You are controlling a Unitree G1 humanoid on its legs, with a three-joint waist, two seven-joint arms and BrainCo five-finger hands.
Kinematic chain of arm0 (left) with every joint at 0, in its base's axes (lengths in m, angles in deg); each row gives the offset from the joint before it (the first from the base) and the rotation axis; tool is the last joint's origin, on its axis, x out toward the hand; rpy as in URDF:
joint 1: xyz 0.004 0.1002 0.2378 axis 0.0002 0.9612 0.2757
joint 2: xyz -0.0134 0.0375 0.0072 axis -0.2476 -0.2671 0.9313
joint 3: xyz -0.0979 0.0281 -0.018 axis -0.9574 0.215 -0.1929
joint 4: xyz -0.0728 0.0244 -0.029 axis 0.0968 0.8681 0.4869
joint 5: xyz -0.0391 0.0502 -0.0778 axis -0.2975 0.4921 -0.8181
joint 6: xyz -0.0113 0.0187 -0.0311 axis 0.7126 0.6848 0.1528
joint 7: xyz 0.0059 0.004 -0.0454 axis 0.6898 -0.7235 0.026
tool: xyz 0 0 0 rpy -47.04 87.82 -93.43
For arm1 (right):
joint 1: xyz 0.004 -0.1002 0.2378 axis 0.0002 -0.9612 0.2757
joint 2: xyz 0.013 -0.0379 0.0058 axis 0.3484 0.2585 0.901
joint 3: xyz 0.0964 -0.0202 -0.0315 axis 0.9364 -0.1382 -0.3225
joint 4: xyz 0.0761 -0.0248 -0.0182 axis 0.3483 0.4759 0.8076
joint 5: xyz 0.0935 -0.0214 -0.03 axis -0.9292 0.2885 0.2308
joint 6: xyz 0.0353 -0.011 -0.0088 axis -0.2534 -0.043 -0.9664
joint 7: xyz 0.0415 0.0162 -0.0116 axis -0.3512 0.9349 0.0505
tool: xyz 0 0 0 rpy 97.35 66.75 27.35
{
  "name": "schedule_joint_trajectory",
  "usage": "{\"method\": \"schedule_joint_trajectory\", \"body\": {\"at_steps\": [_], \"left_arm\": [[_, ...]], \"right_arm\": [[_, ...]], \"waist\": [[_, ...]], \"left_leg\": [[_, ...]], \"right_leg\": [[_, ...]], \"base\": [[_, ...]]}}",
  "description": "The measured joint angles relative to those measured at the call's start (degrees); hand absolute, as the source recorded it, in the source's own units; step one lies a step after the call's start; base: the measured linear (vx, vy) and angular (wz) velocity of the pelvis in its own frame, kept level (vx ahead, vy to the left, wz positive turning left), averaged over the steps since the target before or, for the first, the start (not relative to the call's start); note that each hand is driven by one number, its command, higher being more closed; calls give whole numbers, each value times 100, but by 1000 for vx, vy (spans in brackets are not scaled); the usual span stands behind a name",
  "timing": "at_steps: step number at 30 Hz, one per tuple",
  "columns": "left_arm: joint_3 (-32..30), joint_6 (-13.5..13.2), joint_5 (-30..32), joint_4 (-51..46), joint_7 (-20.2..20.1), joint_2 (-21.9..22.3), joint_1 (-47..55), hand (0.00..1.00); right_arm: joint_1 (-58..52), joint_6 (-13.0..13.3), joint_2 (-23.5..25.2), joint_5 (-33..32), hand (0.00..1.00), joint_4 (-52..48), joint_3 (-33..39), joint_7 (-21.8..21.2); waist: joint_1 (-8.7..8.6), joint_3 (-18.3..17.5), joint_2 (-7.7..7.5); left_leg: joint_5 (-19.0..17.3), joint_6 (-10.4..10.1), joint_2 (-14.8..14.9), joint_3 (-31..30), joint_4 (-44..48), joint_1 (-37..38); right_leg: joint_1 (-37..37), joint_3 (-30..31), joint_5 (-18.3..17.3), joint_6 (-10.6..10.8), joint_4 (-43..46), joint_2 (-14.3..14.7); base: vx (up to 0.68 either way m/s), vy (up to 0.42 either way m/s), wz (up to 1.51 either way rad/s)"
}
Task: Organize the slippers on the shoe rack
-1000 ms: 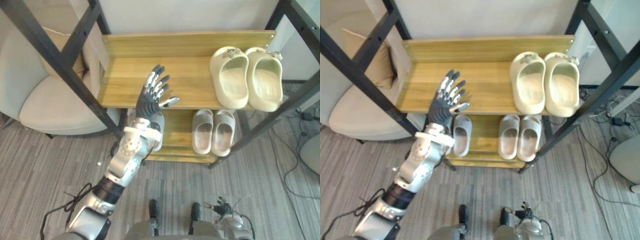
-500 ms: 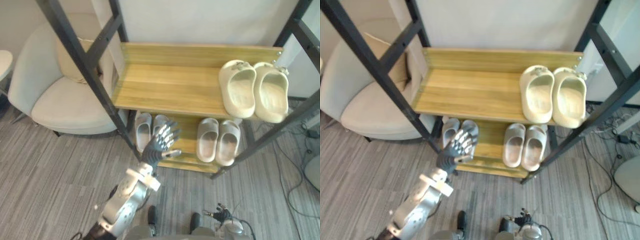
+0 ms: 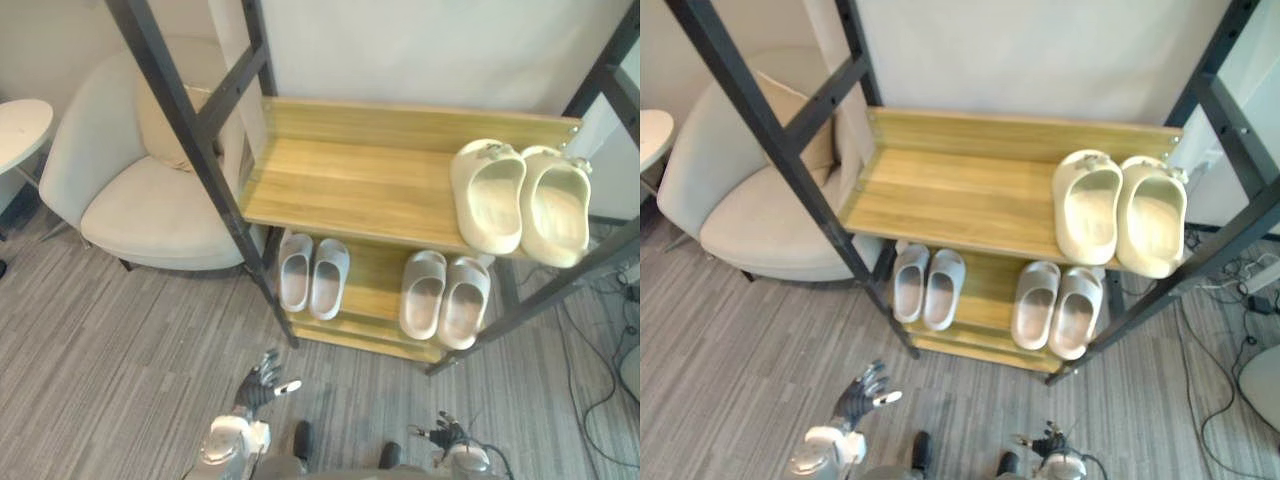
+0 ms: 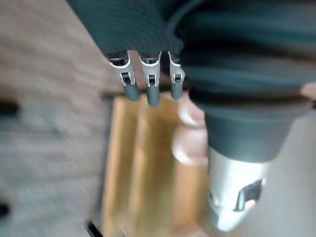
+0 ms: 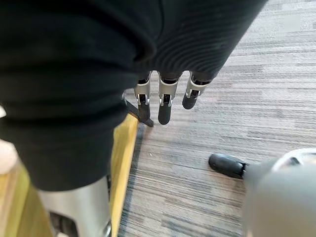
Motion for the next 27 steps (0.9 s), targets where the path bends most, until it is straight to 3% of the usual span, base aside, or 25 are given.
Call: {"method": "schedule_joint_trajectory", "body": {"at_steps": [5,11,18,21,23,26,27], "left_arm": [[-408,83,395,1250,293,183,-176,0],[-707,132,526,1657,593,209,-277,0],[-915,137,613,1932,629,256,-415,0],[-919,128,610,1914,627,252,-443,0],[-906,117,612,1918,637,252,-531,0],[-848,129,626,1913,722,276,-576,0],[-836,141,637,1911,745,321,-596,0]], "right_arm": [[8,-5,63,214,0,-2,43,5],[19,-10,112,224,0,3,215,38],[37,-62,179,226,0,87,223,59],[144,-67,244,227,0,188,321,65],[146,-113,285,227,0,198,397,74],[165,-133,312,227,0,190,388,88],[166,-128,327,221,0,181,389,96]], "waist": [[-1,-18,-41],[37,-16,-68],[57,-27,-126],[103,-5,-180],[107,79,-262],[107,115,-232],[82,167,-167]], "left_leg": [[-43,-9,12,123,-1,91],[-150,-30,40,309,-4,196],[-226,-5,-5,356,-2,199],[-489,71,-85,292,283,54],[-753,150,-251,6,696,-103],[-759,220,-336,-495,879,-40],[-755,227,-330,-698,911,-20]], "right_leg": [[49,121,-3,-4,0,4],[77,289,-25,21,0,17],[60,336,-94,92,3,-4],[-349,291,-593,180,957,-246],[-666,279,-1032,329,2157,-602],[-1021,744,-961,214,3390,-717],[-1113,994,-1211,193,3508,-631]], "base": [[11,0,-10],[5,1,-16],[30,6,-4],[65,44,12],[64,36,58],[166,47,83],[193,-20,110]]}}
